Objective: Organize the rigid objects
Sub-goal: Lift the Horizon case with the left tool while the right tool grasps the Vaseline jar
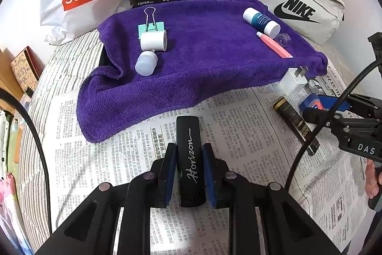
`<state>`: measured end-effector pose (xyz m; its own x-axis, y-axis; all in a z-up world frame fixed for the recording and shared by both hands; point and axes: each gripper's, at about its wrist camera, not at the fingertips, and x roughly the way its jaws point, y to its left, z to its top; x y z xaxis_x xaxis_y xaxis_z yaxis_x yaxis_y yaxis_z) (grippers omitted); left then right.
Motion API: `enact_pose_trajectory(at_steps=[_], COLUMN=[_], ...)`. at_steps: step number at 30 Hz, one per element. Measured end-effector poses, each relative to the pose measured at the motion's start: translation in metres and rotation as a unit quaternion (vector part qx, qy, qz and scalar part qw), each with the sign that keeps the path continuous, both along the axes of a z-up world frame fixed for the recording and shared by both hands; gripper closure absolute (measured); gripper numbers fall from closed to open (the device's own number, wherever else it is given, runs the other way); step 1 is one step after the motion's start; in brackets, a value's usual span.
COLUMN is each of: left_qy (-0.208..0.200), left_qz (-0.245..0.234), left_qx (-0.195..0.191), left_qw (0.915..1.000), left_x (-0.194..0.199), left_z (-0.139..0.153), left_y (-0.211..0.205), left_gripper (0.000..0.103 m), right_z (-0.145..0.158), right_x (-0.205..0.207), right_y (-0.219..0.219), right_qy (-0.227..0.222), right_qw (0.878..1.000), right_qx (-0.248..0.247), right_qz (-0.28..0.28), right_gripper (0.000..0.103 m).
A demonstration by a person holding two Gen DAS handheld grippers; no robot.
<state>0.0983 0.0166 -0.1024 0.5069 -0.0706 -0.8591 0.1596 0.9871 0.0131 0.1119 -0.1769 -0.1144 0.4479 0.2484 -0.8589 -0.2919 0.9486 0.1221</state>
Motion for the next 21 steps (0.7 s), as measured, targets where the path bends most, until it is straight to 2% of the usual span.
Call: enact_pose_trajectory(at_steps=[7, 14, 18, 21], left_qy=[-0.007, -0.01, -0.01, -0.014], left_qz=[0.003, 0.006, 0.012, 0.013], left_qx=[0.009, 0.003, -0.003, -0.003], left_qw=[0.9999, 0.9999, 0.9999, 0.9998], left_x=[-0.001, -0.001, -0.001, -0.002], left_z=[-0.001, -0.001, -0.001, -0.001], left_y=[-0.003, 0.0, 0.001, 0.001], left_gripper=[0.081, 0.081, 0.081, 0.081], right_z=[-0.003, -0.004, -0.002, 0.0], right_x=[-0.006, -0.01, -0.006, -0.006], right_y=[0.013, 0.008, 0.002, -0.004], right_qy=[-0.03, -0.043, -0.029, -0.017], right_qw=[0.998, 0.998, 0.999, 1.0], right_qx=[-0.047, -0.035, -0.029, -0.01], right_qz=[0.008, 0.005, -0.005, -0.012], right_gripper=[0.054, 0.055, 0.065, 0.065])
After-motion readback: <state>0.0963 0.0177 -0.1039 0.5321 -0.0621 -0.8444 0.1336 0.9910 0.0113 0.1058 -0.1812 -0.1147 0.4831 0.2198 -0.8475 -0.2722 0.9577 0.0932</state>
